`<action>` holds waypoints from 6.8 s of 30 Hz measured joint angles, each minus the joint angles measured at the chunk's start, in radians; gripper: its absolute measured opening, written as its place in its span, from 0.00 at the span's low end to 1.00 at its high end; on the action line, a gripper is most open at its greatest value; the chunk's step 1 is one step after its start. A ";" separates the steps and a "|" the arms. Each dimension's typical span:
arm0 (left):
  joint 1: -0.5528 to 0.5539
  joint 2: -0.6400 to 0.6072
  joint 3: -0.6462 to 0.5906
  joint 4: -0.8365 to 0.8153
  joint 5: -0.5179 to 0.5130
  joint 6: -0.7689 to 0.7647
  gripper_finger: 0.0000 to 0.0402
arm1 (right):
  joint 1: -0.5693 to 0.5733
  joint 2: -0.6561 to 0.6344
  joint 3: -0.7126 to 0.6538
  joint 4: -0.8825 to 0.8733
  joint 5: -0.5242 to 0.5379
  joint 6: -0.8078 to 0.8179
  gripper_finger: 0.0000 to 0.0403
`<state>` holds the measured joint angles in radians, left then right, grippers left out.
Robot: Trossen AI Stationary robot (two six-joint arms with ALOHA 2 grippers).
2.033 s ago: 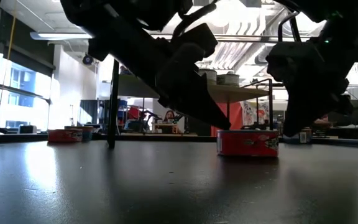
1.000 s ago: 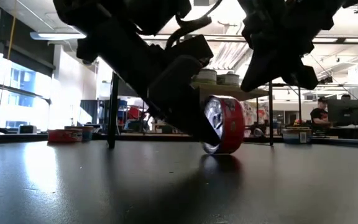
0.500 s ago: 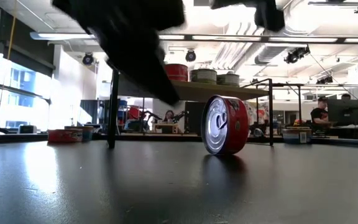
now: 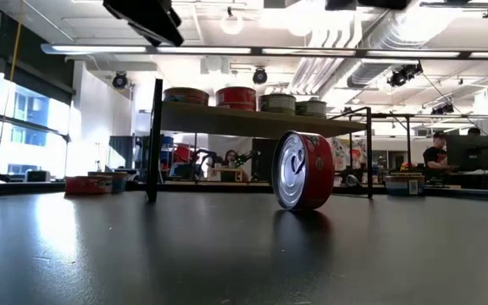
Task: Stack canned seafood by type on shelf
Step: Stack the right red tuna can on top of the red tuna can on the shelf, then stack the bottom blue and red tuna can on top of the blue and red tuna can on the shelf
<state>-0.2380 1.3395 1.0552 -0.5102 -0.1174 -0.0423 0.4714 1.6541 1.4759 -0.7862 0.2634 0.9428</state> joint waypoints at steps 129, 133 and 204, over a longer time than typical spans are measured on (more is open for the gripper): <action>-0.162 -0.338 -0.141 0.188 -0.238 -0.393 0.00 | -0.846 0.126 0.127 0.412 -0.239 0.031 0.39; -0.162 -0.338 -0.141 0.188 -0.238 -0.393 0.00 | -0.844 0.126 0.127 0.412 -0.241 0.025 0.39; -0.018 -0.075 -0.140 0.433 0.129 -0.261 0.00 | -0.058 -0.139 -0.378 -0.317 -0.677 0.077 0.07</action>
<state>-0.2556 1.2644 0.9150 -0.0768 0.0112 -0.3038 0.4138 1.5146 1.0984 -1.1029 -0.4133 1.0198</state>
